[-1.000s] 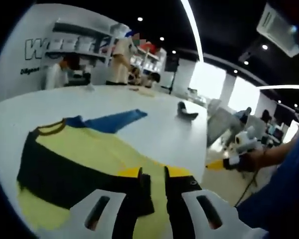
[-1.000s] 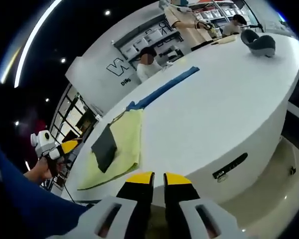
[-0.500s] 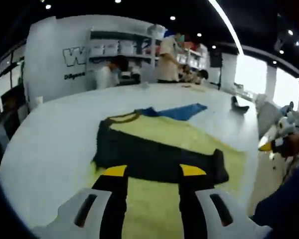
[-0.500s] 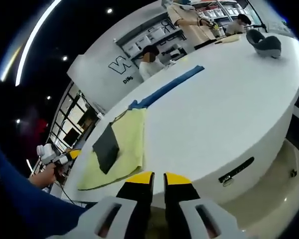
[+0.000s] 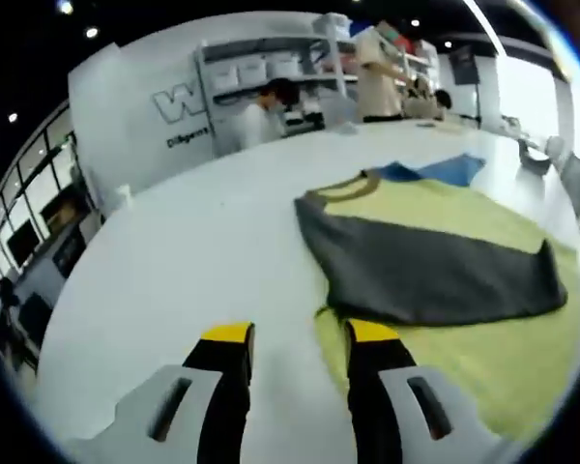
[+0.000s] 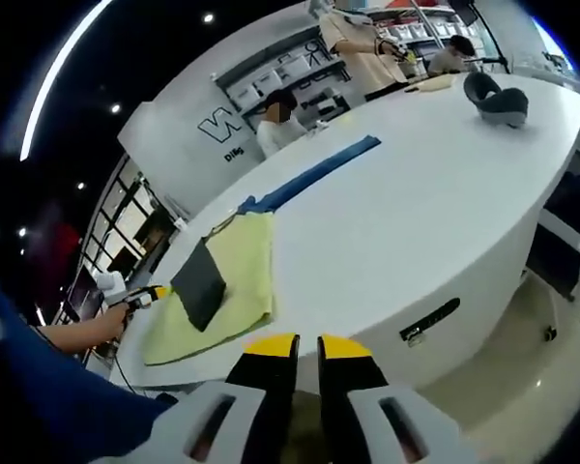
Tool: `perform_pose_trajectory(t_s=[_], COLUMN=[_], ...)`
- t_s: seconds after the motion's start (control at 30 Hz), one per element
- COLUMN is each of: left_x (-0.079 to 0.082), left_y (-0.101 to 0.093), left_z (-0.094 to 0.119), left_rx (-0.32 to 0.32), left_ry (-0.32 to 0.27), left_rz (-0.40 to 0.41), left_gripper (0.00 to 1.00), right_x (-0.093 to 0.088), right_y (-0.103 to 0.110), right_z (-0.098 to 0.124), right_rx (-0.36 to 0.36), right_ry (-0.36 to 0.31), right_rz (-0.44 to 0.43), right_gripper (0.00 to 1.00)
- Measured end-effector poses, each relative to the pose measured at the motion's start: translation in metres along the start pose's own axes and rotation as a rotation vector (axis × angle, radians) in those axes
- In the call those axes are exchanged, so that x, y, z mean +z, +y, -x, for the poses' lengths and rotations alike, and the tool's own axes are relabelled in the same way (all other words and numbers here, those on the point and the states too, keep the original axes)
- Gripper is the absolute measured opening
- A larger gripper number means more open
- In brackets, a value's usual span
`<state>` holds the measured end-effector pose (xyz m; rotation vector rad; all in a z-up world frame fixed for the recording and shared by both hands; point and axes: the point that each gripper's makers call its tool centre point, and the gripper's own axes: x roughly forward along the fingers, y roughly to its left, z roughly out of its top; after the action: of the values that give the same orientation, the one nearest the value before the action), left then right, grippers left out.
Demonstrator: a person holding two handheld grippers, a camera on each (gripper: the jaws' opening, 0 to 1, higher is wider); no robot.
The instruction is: Fold the garment on the visible template until the final outline fits inside the template.
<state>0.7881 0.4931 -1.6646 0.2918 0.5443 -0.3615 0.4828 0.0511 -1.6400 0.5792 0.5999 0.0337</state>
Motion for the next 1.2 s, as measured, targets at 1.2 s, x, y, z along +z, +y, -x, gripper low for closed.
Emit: perform_pose_trajectory(t_s=[1.2], left_x=[-0.016], left_y=[-0.020], left_z=[0.085], left_rx=[-0.013], left_ry=[-0.095], left_rz=[0.209], left_gripper=[0.32], right_x=[0.006], right_y=[0.125], right_z=[-0.127], right_rx=[0.291], right_ry=[0.097], right_rz=[0.275], right_gripper=[0.05])
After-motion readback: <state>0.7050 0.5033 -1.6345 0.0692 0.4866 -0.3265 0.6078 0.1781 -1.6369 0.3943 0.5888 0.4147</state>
